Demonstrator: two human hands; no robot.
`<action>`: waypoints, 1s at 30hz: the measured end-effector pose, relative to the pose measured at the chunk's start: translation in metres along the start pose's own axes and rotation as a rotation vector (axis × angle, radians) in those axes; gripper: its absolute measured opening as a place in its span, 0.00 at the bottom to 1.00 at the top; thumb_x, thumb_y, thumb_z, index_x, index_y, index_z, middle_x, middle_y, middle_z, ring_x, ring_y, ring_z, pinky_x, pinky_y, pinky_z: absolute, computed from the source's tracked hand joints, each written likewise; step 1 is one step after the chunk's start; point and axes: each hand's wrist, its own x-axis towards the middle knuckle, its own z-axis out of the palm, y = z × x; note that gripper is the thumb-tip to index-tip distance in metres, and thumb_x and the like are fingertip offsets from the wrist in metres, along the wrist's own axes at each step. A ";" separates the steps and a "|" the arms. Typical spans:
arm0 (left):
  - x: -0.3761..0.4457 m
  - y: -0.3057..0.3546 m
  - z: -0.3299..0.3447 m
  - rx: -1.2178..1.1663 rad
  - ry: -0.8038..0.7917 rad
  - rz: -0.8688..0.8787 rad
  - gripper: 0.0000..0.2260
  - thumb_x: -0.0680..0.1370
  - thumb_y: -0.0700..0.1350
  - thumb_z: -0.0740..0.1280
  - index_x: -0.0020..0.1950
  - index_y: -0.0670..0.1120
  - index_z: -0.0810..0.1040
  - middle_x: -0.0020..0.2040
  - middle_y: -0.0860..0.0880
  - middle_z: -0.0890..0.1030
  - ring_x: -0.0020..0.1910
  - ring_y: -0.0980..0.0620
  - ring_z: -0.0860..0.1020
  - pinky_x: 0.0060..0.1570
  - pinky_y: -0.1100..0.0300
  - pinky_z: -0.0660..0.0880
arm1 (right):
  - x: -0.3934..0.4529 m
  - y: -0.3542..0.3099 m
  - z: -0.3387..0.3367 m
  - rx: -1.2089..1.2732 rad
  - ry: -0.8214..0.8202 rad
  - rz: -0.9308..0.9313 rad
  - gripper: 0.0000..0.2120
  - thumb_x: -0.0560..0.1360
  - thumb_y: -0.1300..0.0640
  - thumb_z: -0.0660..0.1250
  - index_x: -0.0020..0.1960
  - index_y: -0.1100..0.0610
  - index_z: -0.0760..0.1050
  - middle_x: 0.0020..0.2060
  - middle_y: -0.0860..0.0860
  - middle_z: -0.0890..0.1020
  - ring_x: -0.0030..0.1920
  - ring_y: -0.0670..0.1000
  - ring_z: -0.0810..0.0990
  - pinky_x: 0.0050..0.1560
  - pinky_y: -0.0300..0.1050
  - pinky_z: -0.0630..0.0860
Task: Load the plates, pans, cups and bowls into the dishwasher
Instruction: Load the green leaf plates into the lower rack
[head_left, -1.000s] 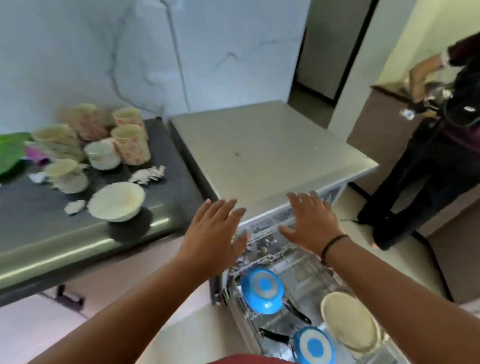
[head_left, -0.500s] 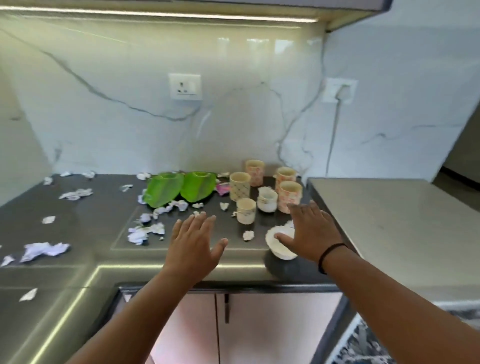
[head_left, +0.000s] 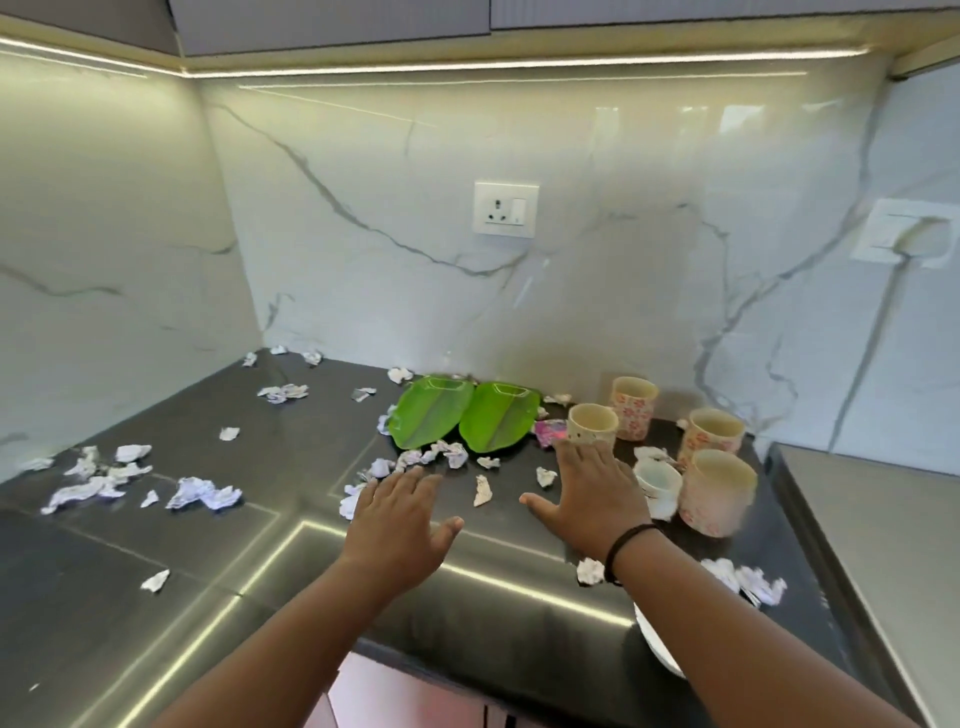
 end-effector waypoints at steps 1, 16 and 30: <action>0.006 -0.002 0.001 0.008 -0.004 -0.014 0.30 0.77 0.64 0.57 0.75 0.52 0.61 0.76 0.51 0.63 0.75 0.50 0.59 0.74 0.52 0.53 | 0.010 0.001 0.005 0.011 -0.012 -0.010 0.36 0.72 0.32 0.59 0.72 0.52 0.59 0.67 0.53 0.69 0.69 0.56 0.64 0.68 0.54 0.65; 0.070 -0.042 0.039 0.000 -0.153 -0.072 0.25 0.78 0.62 0.57 0.70 0.50 0.66 0.70 0.50 0.69 0.69 0.49 0.67 0.66 0.54 0.63 | 0.122 -0.019 0.079 0.934 -0.320 0.569 0.10 0.71 0.54 0.67 0.36 0.55 0.68 0.29 0.50 0.71 0.30 0.51 0.69 0.34 0.43 0.64; 0.156 -0.087 0.077 -0.035 -0.220 0.187 0.24 0.78 0.62 0.56 0.70 0.52 0.65 0.70 0.51 0.68 0.69 0.49 0.66 0.68 0.54 0.62 | 0.191 -0.024 0.132 1.169 -0.299 1.003 0.06 0.75 0.59 0.65 0.45 0.59 0.69 0.29 0.54 0.65 0.24 0.50 0.66 0.23 0.37 0.64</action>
